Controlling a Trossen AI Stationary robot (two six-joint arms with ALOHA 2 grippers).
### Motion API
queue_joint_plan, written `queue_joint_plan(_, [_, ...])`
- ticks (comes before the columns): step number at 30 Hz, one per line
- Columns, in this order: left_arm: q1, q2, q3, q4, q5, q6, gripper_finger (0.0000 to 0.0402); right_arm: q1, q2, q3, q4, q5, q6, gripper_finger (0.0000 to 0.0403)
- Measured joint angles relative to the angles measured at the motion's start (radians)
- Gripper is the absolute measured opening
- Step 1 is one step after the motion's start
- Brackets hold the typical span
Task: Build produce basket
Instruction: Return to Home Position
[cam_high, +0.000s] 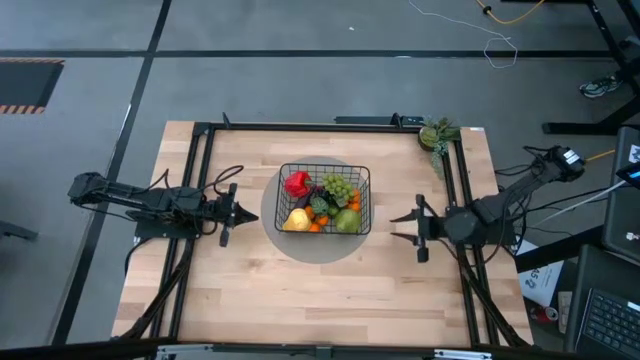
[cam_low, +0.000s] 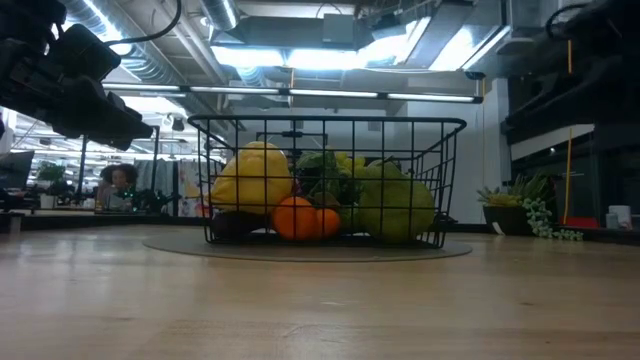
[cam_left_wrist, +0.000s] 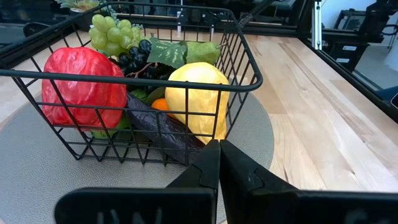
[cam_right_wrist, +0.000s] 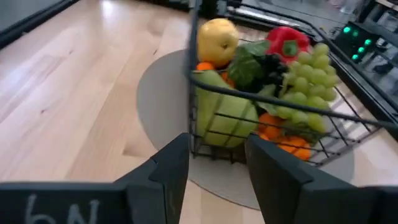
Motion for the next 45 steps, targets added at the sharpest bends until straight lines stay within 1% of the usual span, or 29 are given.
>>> queue_joint_plan(2, [0.0,0.0,0.0,0.0,0.0,0.0,0.0,-0.027,-0.055,-0.033,0.021,-0.007,0.003,0.0158])
queue_joint_plan(5, [0.0,0.0,0.0,0.0,0.0,0.0,0.0,-0.065,-0.124,-0.063,0.055,0.011,-0.005,0.0158])
queue_joint_plan(10, [0.0,0.0,0.0,0.0,0.0,0.0,0.0,-0.109,-0.213,-0.091,0.09,0.02,-0.057,0.0158])
queue_joint_plan(14, [0.0,0.0,0.0,0.0,0.0,0.0,0.0,-0.118,-0.245,-0.13,0.087,0.018,-0.066,0.0158])
queue_joint_plan(18, [0.0,0.0,0.0,0.0,0.0,0.0,0.0,-0.118,-0.28,-0.175,0.149,0.017,-0.051,0.0158])
queue_joint_plan(25, [0.0,0.0,0.0,0.0,0.0,0.0,0.0,-0.123,-0.332,-0.17,0.181,0.017,-0.021,0.0158])
queue_joint_plan(32, [0.0,0.0,0.0,0.0,0.0,0.0,0.0,-0.19,-0.378,-0.169,0.183,0.019,-0.023,0.0158])
queue_joint_plan(36, [0.0,0.0,0.0,0.0,0.0,0.0,0.0,-0.242,-0.423,-0.169,0.142,0.007,-0.023,0.0158])
queue_joint_plan(42, [0.0,0.0,0.0,0.0,0.0,0.0,0.0,-0.343,-0.569,-0.169,-0.017,-0.013,-0.024,0.0158])
queue_joint_plan(45, [0.0,0.0,0.0,0.0,0.0,0.0,0.0,-0.37,-0.614,-0.169,-0.018,-0.015,-0.023,0.0158])
